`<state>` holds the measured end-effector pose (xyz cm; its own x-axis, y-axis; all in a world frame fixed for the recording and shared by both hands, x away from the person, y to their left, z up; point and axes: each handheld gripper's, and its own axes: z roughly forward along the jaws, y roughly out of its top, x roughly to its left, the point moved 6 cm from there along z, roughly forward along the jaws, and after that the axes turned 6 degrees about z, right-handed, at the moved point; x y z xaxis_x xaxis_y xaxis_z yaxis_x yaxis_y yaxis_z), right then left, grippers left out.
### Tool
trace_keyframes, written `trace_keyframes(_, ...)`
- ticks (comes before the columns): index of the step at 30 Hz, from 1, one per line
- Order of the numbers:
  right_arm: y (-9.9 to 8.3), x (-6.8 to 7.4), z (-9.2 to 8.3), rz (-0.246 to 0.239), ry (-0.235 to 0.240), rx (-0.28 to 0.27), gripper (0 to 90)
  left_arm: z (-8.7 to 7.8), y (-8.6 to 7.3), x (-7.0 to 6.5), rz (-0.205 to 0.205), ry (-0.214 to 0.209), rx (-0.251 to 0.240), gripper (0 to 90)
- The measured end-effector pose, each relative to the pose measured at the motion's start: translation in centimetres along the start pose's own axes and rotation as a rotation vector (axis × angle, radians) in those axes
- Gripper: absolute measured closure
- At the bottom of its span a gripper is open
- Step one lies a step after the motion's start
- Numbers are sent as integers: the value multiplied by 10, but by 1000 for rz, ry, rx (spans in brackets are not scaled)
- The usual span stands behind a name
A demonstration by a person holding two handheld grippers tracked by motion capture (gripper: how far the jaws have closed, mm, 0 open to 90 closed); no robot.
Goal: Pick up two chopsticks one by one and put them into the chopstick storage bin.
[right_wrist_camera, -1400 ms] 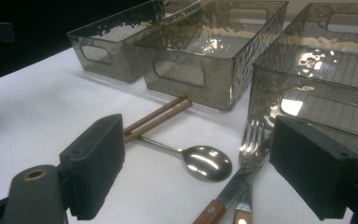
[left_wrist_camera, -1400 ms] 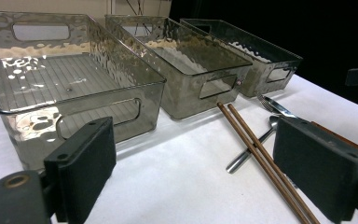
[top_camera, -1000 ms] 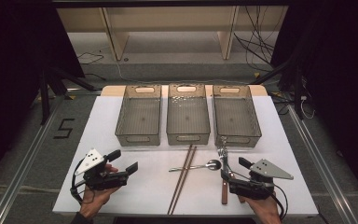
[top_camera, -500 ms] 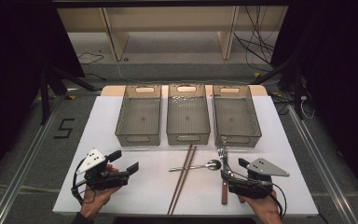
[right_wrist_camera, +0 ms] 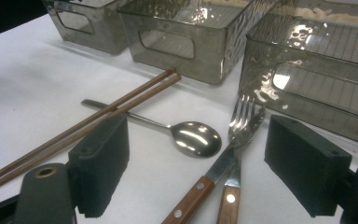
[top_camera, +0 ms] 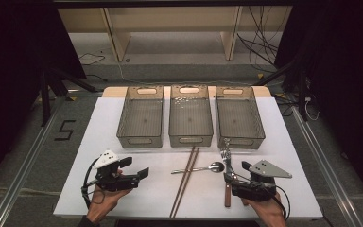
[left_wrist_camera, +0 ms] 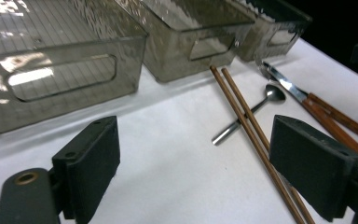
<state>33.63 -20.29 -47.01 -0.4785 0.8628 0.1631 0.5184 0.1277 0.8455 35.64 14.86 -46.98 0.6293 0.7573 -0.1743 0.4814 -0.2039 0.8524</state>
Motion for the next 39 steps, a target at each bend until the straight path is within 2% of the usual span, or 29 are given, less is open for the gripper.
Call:
trace_keyframes(3,0,0,0,1,-1,1,226,5,1,-7,3,-4,37,160)
trace_keyframes(7,0,0,0,4,-2,1,226,13,1,-14,2,14,104,168)
trace_keyframes(10,-1,-1,0,5,-1,3,226,19,0,-18,-17,14,161,195)
trace_keyframes(17,-1,-1,1,8,-2,6,226,33,2,-33,2,-4,263,215)
trace_keyframes(22,-1,-1,2,9,-3,9,225,46,5,-42,23,-11,302,231)
trace_keyframes(28,-1,-2,2,9,0,8,225,57,5,-53,67,-20,351,269)
trace_keyframes(31,-2,-2,2,7,2,9,225,63,5,-55,72,-25,380,291)
trace_keyframes(35,-2,-2,2,9,0,11,225,69,6,-59,104,-14,406,320)
trace_keyframes(39,-2,-2,2,7,1,15,224,75,5,-62,105,-22,419,343)
